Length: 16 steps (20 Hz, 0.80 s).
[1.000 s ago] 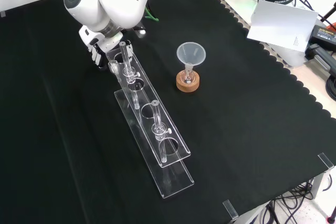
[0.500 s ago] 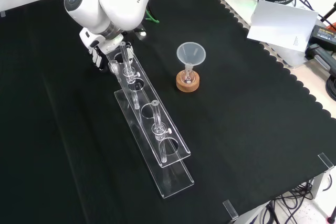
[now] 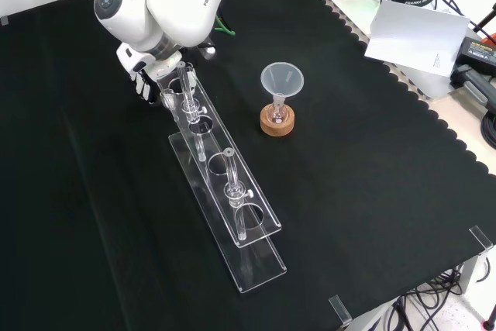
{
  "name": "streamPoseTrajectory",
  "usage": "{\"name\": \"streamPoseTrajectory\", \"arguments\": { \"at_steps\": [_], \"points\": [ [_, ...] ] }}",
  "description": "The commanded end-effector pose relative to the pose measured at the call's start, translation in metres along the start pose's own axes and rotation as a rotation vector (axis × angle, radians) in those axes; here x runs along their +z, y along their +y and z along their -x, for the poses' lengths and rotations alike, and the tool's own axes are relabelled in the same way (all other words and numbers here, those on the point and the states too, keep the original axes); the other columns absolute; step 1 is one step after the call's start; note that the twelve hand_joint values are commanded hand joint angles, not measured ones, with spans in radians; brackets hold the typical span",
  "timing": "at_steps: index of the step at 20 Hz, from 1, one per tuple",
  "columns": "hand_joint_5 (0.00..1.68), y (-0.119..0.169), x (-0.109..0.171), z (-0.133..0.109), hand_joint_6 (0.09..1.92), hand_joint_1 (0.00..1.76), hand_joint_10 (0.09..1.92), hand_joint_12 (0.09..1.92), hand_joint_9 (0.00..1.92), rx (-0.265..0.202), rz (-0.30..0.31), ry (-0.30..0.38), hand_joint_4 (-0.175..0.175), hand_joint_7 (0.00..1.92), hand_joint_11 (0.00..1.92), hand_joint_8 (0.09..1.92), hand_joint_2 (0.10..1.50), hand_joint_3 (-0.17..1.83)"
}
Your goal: Pick up the weighing funnel.
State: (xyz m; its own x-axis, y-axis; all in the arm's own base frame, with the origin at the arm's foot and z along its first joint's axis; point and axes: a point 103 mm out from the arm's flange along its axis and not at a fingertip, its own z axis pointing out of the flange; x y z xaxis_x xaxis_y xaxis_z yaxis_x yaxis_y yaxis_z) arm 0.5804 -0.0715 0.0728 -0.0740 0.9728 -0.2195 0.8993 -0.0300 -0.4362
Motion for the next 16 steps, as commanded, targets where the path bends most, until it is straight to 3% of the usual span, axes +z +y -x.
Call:
{"name": "streamPoseTrajectory", "arguments": {
  "at_steps": [1,3,7,13,16],
  "points": [
    [1.09,0.0,-0.003,-0.004,0.73,1.04,0.45,1.18,0.88,0.029,0.011,-0.032,0.131,0.69,0.7,0.64,0.76,0.46],
    [1.18,-0.001,-0.002,-0.002,0.7,1.08,0.43,1.14,0.92,0.04,0.015,-0.037,0.165,0.72,0.75,0.63,0.8,0.41],
    [1.22,-0.003,-0.001,0.003,0.72,1.11,0.36,1.07,1.01,0.055,0.009,-0.04,0.175,0.78,0.84,0.6,0.73,0.56],
    [1.23,-0.01,-0.004,0.013,0.73,1.12,0.32,1.03,1.06,0.076,0.02,-0.045,0.137,0.82,0.9,0.6,0.69,0.63],
    [1.3,-0.017,-0.015,0.024,0.62,1.14,0.29,0.97,1.12,0.084,0.034,-0.044,0.124,0.85,0.97,0.6,0.65,0.65]
  ]
}}
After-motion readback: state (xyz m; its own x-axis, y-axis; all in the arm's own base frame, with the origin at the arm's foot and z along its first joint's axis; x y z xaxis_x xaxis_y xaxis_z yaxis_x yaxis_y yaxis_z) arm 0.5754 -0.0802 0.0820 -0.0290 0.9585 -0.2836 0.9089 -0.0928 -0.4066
